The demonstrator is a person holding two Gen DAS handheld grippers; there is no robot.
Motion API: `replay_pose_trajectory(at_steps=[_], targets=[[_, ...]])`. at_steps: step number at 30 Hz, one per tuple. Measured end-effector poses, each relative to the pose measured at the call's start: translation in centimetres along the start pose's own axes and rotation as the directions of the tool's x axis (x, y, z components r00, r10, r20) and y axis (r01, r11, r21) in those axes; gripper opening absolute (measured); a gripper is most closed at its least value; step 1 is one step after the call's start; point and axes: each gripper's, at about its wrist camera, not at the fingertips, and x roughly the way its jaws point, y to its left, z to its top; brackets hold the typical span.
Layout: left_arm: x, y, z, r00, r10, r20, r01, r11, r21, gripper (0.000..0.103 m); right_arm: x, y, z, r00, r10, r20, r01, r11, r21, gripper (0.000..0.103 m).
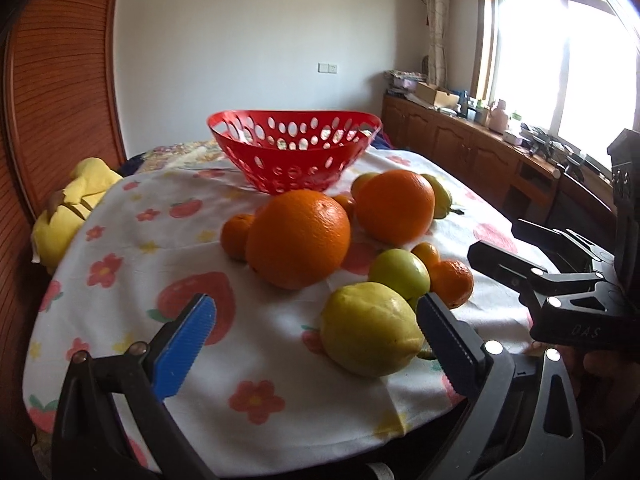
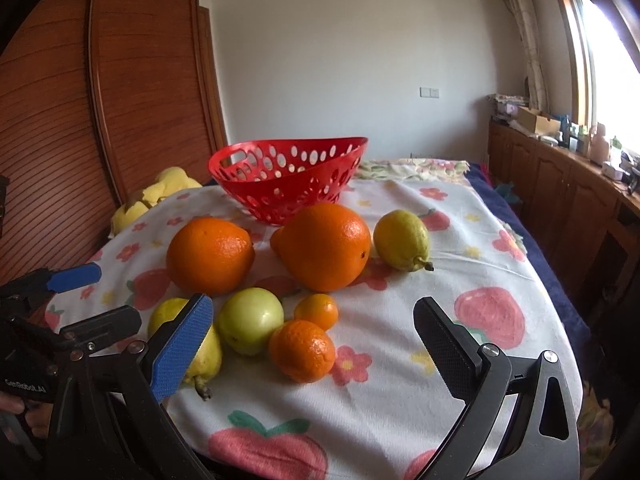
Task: Organize fruits
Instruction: 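Move left tool to the yellow lemon while right tool reaches the small mandarin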
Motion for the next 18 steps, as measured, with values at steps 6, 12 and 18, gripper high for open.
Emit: replay_pose_trajectory(at_steps=[6, 12, 18], targets=[[1.2, -0.8, 0.4, 0.997, -0.069, -0.042, 0.069, 0.998, 0.004, 0.097, 0.9, -0.2, -0.8, 0.998, 0.02, -0.058, -0.021, 1.0, -0.015, 0.094], [1.9, -1.5, 0.1, 0.996, -0.067, -0.064, 0.069, 0.998, 0.017, 0.096, 2.1, -0.1, -1.3, 0.992, 0.067, -0.111, -0.07, 0.997, -0.017, 0.082], [1.8, -1.1, -0.1, 0.997, -0.054, -0.06, 0.055, 0.998, 0.007, 0.096, 3.3, -0.1, -1.8, 0.983, 0.089, -0.16, -0.092, 0.996, -0.012, 0.07]])
